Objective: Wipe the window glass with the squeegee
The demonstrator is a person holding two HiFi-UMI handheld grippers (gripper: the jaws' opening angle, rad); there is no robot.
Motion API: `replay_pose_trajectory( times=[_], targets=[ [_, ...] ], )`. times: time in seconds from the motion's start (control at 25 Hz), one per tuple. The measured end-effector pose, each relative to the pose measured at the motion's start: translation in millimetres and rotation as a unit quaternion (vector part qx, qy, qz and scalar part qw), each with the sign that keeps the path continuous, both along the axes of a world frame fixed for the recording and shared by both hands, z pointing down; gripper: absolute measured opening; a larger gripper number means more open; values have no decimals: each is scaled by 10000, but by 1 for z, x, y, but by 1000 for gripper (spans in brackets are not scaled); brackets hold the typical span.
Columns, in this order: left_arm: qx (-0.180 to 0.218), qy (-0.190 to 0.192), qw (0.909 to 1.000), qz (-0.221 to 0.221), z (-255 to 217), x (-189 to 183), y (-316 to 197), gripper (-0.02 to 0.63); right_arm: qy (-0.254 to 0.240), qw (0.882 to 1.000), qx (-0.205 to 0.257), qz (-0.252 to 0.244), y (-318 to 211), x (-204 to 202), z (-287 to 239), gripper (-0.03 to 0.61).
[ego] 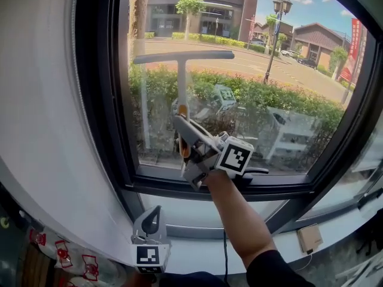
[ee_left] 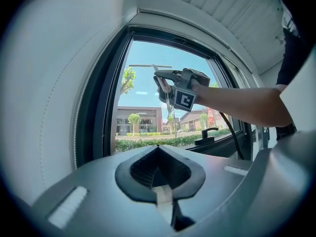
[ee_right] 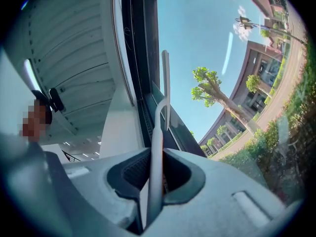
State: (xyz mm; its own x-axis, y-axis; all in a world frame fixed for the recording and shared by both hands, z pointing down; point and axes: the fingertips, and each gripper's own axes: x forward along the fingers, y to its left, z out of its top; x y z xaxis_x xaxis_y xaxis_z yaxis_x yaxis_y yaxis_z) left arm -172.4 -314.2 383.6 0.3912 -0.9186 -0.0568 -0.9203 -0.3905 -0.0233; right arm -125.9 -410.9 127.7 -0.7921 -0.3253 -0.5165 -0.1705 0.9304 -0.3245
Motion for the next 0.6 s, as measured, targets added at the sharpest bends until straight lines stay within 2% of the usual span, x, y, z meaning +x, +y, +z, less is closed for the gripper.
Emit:
replay_pose_trajectory(
  times=[0.24,0.48,0.6],
  targets=[
    [99,-6,9999,-44,-9,4,-5,17,237,9987,451,-5,11,5,-26,43],
    [353,56,9992,-163,-42,4,-6,17,422,9915,1210,217,18,33,-114,43],
    [531,45,9984,-194,-59,8,-5,17,387,9895,1324,425,8,57,-164,43]
  ],
)
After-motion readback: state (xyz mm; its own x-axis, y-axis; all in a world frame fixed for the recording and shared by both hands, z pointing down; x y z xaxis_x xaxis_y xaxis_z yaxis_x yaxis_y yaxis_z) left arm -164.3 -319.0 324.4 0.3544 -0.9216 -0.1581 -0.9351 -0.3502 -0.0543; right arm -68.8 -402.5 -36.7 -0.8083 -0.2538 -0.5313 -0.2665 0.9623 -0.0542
